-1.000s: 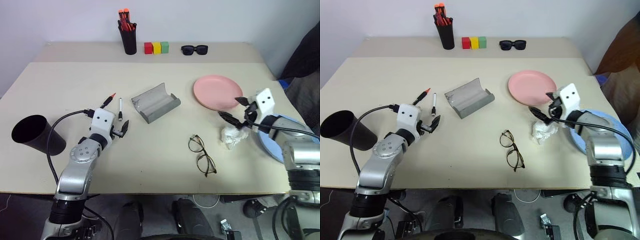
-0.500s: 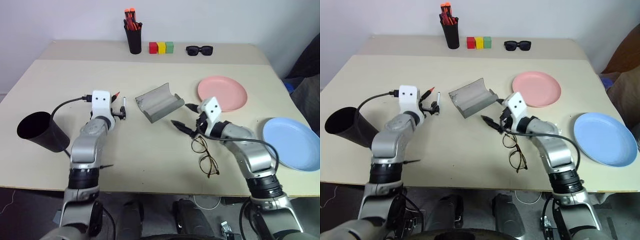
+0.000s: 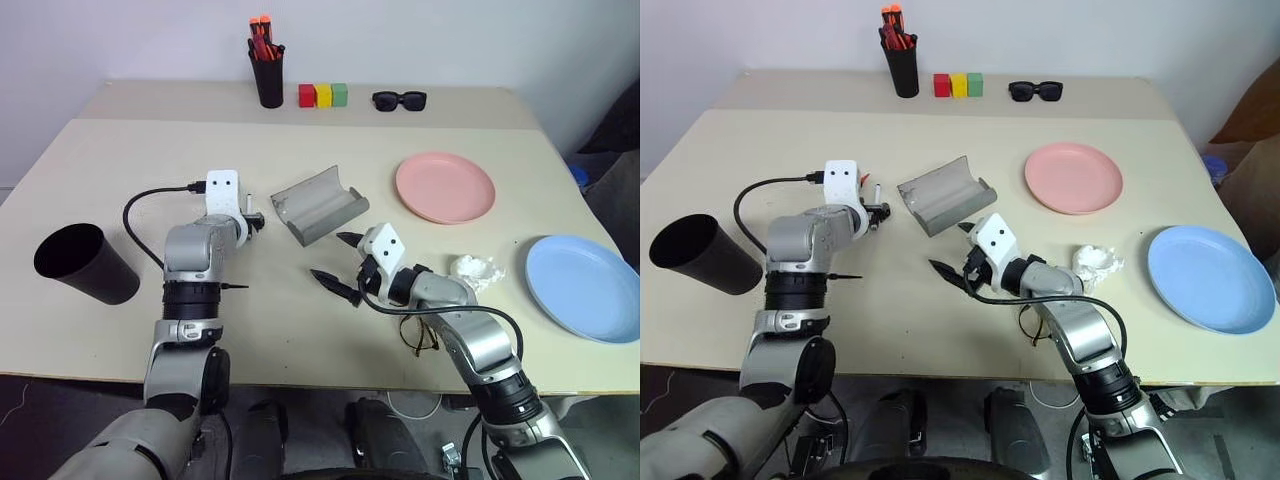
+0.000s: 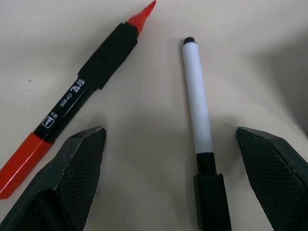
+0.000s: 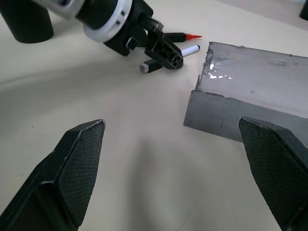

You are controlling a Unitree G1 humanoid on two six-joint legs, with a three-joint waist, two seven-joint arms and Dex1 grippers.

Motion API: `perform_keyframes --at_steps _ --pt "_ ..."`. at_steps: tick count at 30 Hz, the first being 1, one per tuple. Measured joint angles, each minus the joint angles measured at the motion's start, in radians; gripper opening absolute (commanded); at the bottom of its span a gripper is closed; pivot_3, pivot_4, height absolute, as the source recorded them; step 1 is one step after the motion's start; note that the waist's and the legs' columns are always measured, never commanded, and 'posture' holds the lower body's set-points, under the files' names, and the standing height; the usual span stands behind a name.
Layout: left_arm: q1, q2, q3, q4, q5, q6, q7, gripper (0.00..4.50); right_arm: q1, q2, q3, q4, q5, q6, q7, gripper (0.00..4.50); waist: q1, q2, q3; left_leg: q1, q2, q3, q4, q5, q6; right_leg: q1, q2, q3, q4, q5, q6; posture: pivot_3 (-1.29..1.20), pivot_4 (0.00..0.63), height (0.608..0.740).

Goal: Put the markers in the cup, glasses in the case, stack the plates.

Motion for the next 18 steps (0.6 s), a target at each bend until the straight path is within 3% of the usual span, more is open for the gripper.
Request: perform_keyframes --at_steps 8,12,18 --pt "-0.02 0.004 0.006 -0.005 0.0 0.068 0.001 0.05 0.001 0.008 0.0 -0.001 0.0 0.001 -0.014 4.5 0.004 0.0 0.0 0.0 0.0 0.0 0.0 0.0 -0.001 0.0 0.0 0.0 0.0 0.0 0.0 0.0 0.15 0.732" --pt "0.02 -0.013 0.008 -0.039 0.002 -0.022 0.007 0.05 -0.007 0.013 0.0 0.0 0.0 0.001 -0.015 4.5 0.004 0.0 0.0 0.0 0.0 0.0 0.0 0.001 -0.001 0.0 0.0 0.0 0.0 0.0 0.0 0.0 0.15 0.732" --pt "0.125 -0.005 -0.036 -0.279 0.029 -0.438 -0.01 0.05 -0.03 0.025 -0.005 0.012 0.005 0.001 -0.01 4.5 0.003 -0.001 0.0 -0.001 0.0 0.0 -0.003 0.002 -0.004 -0.002 0.0 0.0 0.0 0.0 0.0 0.0 0.15 0.732"
